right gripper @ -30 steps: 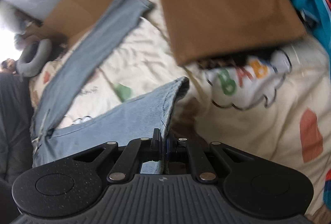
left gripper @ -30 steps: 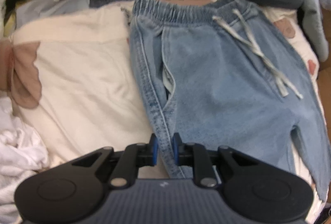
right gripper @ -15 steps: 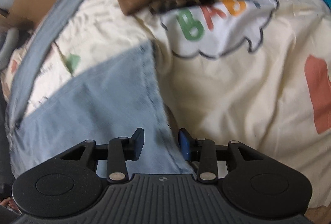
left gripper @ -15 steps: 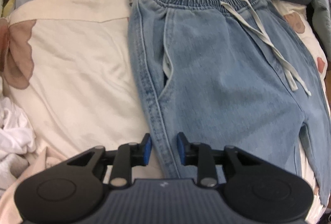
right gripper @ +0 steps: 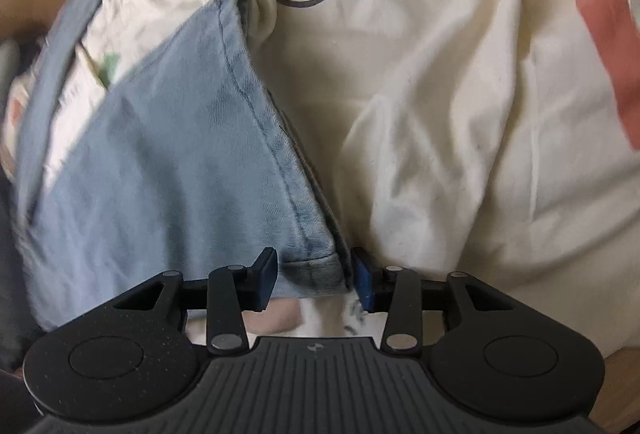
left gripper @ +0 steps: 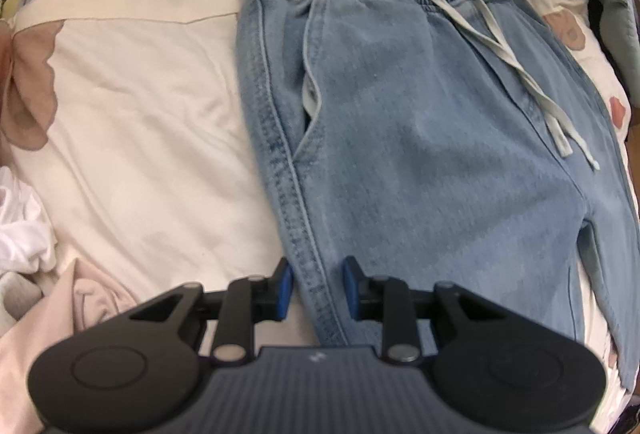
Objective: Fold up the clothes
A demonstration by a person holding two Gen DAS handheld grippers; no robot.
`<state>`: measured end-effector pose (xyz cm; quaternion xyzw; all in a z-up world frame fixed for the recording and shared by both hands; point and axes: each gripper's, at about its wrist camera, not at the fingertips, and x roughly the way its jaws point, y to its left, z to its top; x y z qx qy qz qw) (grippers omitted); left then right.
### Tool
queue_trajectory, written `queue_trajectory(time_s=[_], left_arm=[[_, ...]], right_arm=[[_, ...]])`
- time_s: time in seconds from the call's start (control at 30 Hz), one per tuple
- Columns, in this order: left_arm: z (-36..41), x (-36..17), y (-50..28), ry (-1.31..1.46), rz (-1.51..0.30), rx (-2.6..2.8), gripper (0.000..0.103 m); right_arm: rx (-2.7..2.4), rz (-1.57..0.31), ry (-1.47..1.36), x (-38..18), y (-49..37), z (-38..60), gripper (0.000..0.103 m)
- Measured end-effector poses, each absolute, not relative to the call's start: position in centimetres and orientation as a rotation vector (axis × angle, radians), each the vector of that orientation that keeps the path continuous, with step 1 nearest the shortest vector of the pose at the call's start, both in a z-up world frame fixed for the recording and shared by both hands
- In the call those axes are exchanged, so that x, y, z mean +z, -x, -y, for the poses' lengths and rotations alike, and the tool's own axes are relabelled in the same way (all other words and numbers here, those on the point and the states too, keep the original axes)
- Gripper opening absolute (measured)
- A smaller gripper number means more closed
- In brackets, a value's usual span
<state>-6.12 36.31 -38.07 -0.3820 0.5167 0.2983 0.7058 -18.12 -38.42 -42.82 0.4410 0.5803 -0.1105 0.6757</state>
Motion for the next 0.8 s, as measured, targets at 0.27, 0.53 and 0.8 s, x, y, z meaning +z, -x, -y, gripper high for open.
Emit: queue_trajectory(time_s=[0.27, 0.53, 0.8], left_arm=[[-37.0, -38.1, 6.3, 0.847, -1.149, 0.66, 0.028], [-37.9, -37.9, 6.8, 0.856, -1.148, 0.655, 0.019], [-39.0, -36.1, 6.7, 0.803, -1.2, 0.579, 0.007]], right_arm=[[-0.141, -1.184, -1.168, -42.4, 18.7, 38.5, 0.045], [-0.216, -1.296, -1.025, -43.5, 17.0, 37.0, 0.01], [-0.208, -1.342, -0.926, -39.6, 16.8, 37.7, 0.009]])
